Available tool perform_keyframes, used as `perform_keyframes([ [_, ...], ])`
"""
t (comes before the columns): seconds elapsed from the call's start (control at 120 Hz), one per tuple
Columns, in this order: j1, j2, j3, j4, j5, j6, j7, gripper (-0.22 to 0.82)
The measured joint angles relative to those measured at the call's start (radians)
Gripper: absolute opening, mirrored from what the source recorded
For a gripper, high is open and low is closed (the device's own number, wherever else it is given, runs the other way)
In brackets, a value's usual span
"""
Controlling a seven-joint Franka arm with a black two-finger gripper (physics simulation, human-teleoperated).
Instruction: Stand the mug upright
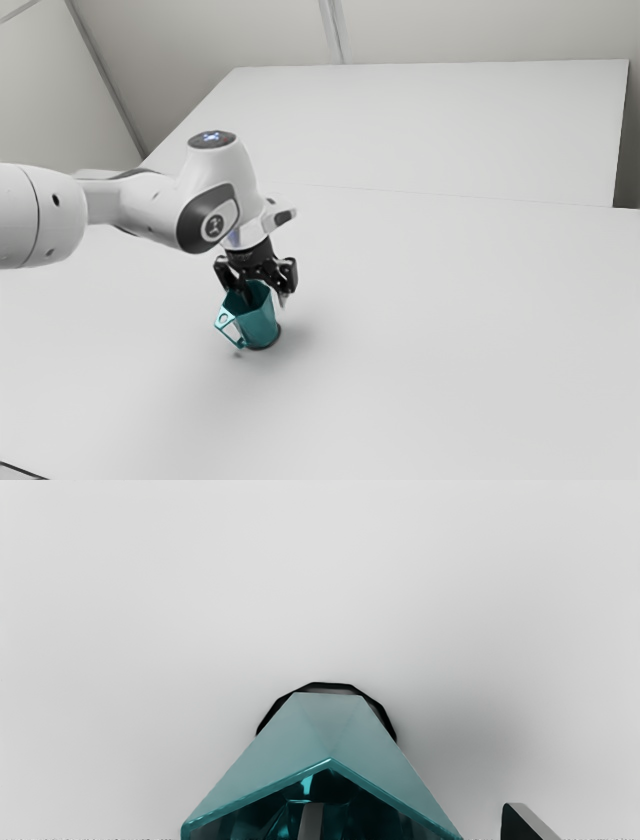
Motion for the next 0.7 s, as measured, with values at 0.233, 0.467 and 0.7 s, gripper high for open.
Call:
perform_keyframes([
  [0.233, 0.014, -0.102, 0.002, 0.001, 0.000, -0.046, -0.001, 0.52],
  [0.467, 0.001, -0.133, 0.003, 0.128, 0.007, -0.123, 0.003, 0.58],
  [0.7, 0.011, -0.106, 0.012, 0.302, 0.022, -0.242, 0.030, 0.60],
])
